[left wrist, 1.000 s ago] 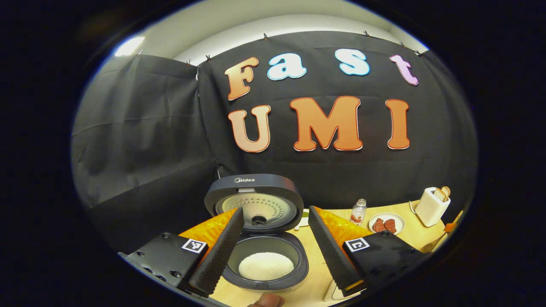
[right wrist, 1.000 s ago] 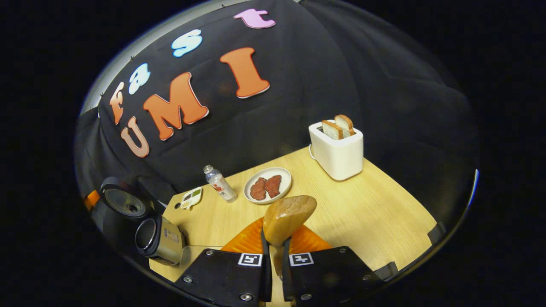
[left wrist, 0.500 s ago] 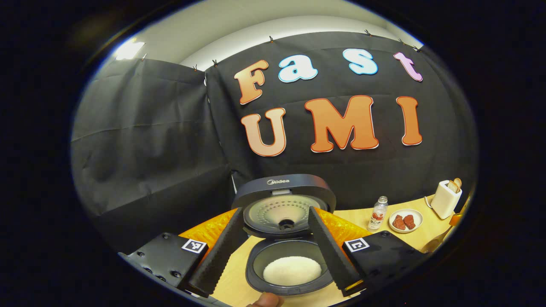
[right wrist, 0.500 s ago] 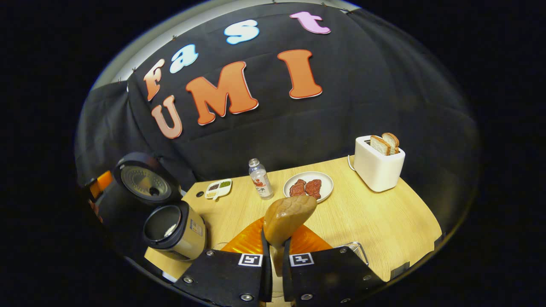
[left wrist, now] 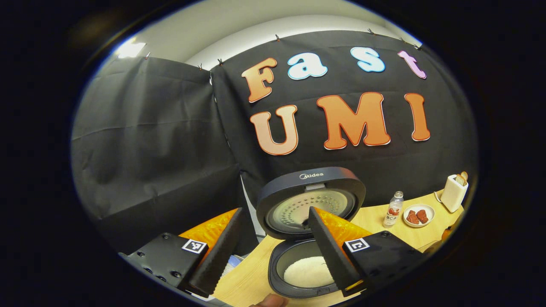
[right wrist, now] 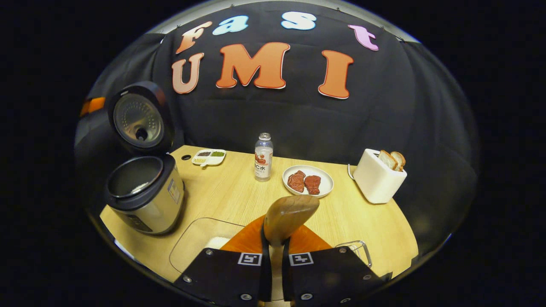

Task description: Close the left gripper, press the button to open the rice cooker; take a wooden spoon from the chopstick holder with the right hand, scoop a spoonful of rice and pour it into the rice cooker, then put the wooden spoon back into the chopstick holder.

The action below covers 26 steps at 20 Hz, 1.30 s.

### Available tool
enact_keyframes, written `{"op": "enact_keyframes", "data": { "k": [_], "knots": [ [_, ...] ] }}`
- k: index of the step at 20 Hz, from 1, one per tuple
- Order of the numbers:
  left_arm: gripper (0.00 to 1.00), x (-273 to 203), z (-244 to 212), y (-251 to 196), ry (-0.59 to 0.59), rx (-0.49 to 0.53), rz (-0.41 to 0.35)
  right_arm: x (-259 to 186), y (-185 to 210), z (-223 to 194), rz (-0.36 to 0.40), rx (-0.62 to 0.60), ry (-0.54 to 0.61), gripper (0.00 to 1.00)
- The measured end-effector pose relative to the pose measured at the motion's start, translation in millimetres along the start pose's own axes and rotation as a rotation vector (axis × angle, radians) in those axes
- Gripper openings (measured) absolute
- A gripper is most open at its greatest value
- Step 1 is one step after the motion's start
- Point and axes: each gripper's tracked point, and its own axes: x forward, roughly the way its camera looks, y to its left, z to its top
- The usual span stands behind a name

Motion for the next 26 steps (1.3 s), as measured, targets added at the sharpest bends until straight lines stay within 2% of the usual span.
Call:
{"op": "enact_keyframes", "data": {
  "k": [5, 6, 11, 13, 17, 20, 21, 24, 26],
  "knots": [
    [1.00, 7, -3, 4, 0.002, 0.015, -0.011, 3, 8, -30, -0.066, -0.070, -0.018, 0.07],
    [0.98, 8, -4, 4, 0.003, 0.019, -0.013, 3, 11, -32, -0.068, -0.096, -0.029, 0.07],
    [1.00, 12, -6, -2, 0.016, 0.026, -0.030, 1, 39, -51, -0.031, -0.191, -0.057, 0.07],
    [1.00, 11, -6, -1, 0.012, 0.033, -0.031, 4, 45, -54, -0.028, -0.175, -0.051, 0.07],
    [1.00, 10, -13, 4, 0.031, 0.037, -0.026, 9, 52, -52, -0.025, -0.094, -0.043, 0.07],
    [1.00, 10, -19, 7, 0.041, 0.038, -0.021, 10, 61, -47, 0.007, -0.008, -0.028, 0.07],
    [0.98, 10, -20, 9, 0.044, 0.036, -0.021, 10, 66, -45, 0.027, 0.043, -0.019, 0.07],
    [1.00, 11, -21, 8, 0.052, 0.027, -0.028, 15, 84, -43, 0.122, 0.220, 0.052, 0.06],
    [1.00, 12, -23, 6, 0.058, 0.027, -0.039, 18, 88, -44, 0.169, 0.393, 0.120, 0.07]
  ]
}}
